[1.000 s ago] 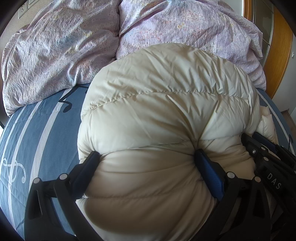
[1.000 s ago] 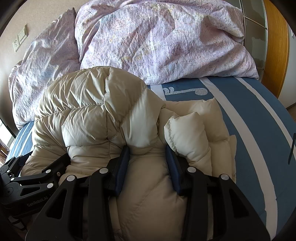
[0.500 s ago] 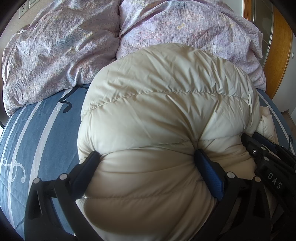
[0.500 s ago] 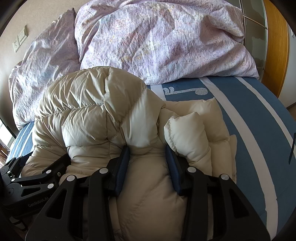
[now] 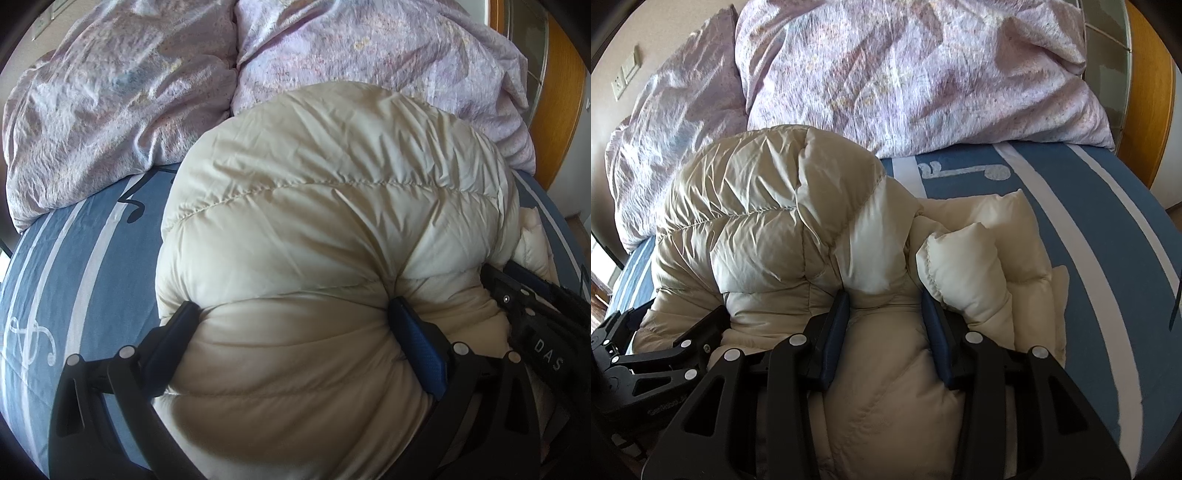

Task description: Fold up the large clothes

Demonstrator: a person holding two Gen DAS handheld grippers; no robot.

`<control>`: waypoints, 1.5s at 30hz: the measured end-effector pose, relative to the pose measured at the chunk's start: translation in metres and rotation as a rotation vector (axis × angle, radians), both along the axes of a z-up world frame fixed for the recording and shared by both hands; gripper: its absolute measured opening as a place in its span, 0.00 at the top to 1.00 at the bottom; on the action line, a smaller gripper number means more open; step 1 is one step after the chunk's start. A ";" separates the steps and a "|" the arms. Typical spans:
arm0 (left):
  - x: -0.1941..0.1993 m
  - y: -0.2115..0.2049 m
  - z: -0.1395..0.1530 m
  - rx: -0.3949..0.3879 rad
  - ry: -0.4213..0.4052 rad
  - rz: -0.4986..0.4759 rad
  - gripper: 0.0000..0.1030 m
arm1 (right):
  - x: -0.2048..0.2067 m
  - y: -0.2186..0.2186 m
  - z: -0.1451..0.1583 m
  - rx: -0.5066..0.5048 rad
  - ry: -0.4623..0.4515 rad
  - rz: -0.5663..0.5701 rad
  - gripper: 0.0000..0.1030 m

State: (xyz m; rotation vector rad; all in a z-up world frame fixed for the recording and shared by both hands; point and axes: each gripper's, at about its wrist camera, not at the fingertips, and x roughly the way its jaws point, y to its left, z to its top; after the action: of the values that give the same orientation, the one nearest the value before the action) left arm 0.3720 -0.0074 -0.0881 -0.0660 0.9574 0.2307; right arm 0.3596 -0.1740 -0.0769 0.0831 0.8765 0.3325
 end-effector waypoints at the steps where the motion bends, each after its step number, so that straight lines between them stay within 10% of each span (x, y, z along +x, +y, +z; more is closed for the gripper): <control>1: -0.001 0.000 0.002 -0.004 0.010 -0.007 0.02 | 0.001 0.000 0.002 -0.001 0.019 0.004 0.58; 12: -0.038 0.050 0.053 -0.002 -0.055 -0.035 0.03 | -0.015 -0.041 0.055 0.134 0.098 0.017 0.11; 30: -0.051 0.079 0.026 -0.231 0.064 -0.018 0.02 | -0.013 -0.094 -0.015 0.427 0.534 -0.112 0.01; 43: -0.047 0.071 0.017 -0.261 0.094 -0.048 0.02 | -0.004 -0.073 -0.025 0.510 0.539 -0.071 0.01; 45: -0.045 0.071 0.018 -0.261 0.093 -0.049 0.02 | 0.000 -0.066 -0.026 0.509 0.532 -0.065 0.20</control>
State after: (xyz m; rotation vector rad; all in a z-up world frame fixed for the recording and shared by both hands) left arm 0.3266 0.0641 -0.0704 -0.2723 1.0770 0.0627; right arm 0.3591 -0.2405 -0.1033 0.6951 1.2939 0.4770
